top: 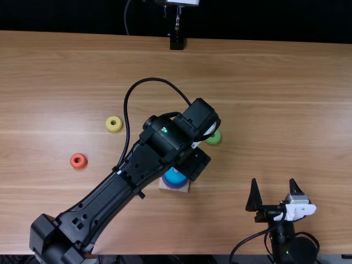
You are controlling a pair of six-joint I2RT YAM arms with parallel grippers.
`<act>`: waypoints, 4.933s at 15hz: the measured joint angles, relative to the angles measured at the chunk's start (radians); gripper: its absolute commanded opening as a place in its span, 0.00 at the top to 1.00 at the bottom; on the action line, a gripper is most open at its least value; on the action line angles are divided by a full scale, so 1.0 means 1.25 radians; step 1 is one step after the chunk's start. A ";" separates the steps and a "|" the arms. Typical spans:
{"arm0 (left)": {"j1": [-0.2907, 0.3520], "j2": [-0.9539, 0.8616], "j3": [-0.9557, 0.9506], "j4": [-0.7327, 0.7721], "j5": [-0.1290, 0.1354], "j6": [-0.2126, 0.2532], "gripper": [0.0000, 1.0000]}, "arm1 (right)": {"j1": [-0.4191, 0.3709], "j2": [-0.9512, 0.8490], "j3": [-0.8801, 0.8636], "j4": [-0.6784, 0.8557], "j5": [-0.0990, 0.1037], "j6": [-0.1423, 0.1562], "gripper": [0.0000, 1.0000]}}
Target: Build the Hanoi tower: stack the rings onto the peg from bottom to top in this color order: purple, dark blue, light blue, dark green, light green, yellow, orange.
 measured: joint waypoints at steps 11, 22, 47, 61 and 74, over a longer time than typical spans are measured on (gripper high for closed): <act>0.193 0.033 0.028 0.148 -0.011 0.001 0.00 | 0.000 0.000 0.000 -0.001 0.000 0.000 0.00; 0.228 0.168 -0.208 0.388 -0.012 0.002 0.00 | 0.000 0.000 0.000 -0.001 0.000 0.000 0.00; 0.185 0.217 -0.244 0.390 -0.007 0.001 1.00 | 0.000 0.000 0.000 -0.001 0.000 0.000 0.00; 0.186 0.119 0.010 -0.006 -0.011 0.000 1.00 | 0.000 0.000 0.000 0.000 0.000 0.000 0.00; 0.072 -0.036 0.055 -0.110 -0.013 -0.135 1.00 | 0.000 0.000 0.000 0.000 0.000 0.000 0.00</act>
